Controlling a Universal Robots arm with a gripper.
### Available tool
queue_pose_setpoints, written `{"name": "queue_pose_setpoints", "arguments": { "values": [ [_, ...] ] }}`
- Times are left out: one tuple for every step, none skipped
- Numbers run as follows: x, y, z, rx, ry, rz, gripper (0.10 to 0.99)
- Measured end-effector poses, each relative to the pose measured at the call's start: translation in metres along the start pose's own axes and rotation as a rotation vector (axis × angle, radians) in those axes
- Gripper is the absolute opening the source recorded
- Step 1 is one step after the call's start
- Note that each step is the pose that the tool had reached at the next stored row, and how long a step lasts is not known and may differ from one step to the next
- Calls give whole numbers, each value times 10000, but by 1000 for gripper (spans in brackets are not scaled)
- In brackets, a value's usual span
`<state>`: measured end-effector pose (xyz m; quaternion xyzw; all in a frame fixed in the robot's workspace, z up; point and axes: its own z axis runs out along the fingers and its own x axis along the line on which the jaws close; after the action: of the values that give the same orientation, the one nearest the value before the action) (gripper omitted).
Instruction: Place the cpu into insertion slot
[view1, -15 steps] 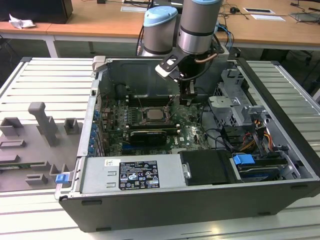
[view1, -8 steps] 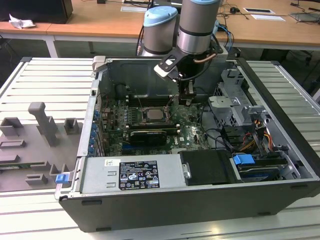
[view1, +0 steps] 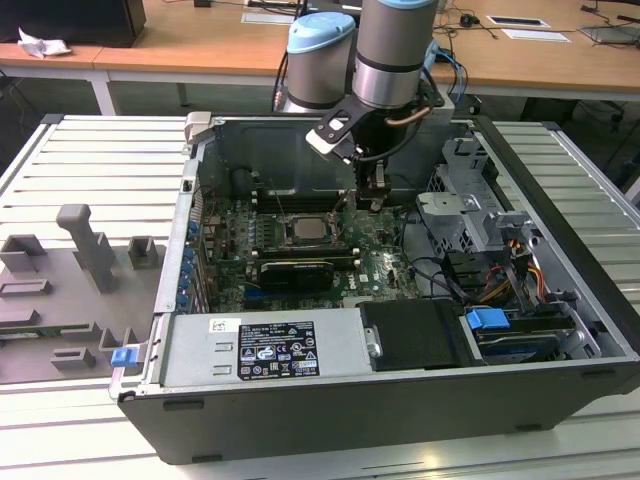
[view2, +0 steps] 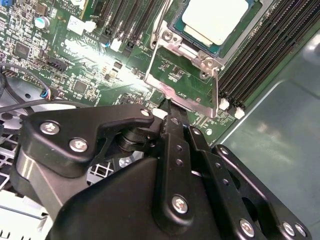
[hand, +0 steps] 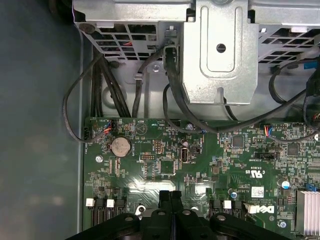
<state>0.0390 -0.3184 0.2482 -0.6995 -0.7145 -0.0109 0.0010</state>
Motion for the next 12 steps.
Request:
{"name": "queue_pose_setpoints", "arguments": {
  "values": [
    [0,-2,0,0,0,1,106],
    [0,-4,0,0,0,1,106],
    [0,-6,0,0,1,1,106],
    [0,-7,0,0,0,1,106],
    [0,-9,0,0,1,1,106],
    [0,-11,0,0,1,2,106],
    [0,-13,0,0,0,1,106],
    [0,-14,0,0,0,0,106],
    [0,-17,0,0,0,1,106],
    [0,-18,0,0,0,1,106],
    [0,-20,0,0,0,1,106],
    [0,-22,0,0,0,1,106]
  ]
}}
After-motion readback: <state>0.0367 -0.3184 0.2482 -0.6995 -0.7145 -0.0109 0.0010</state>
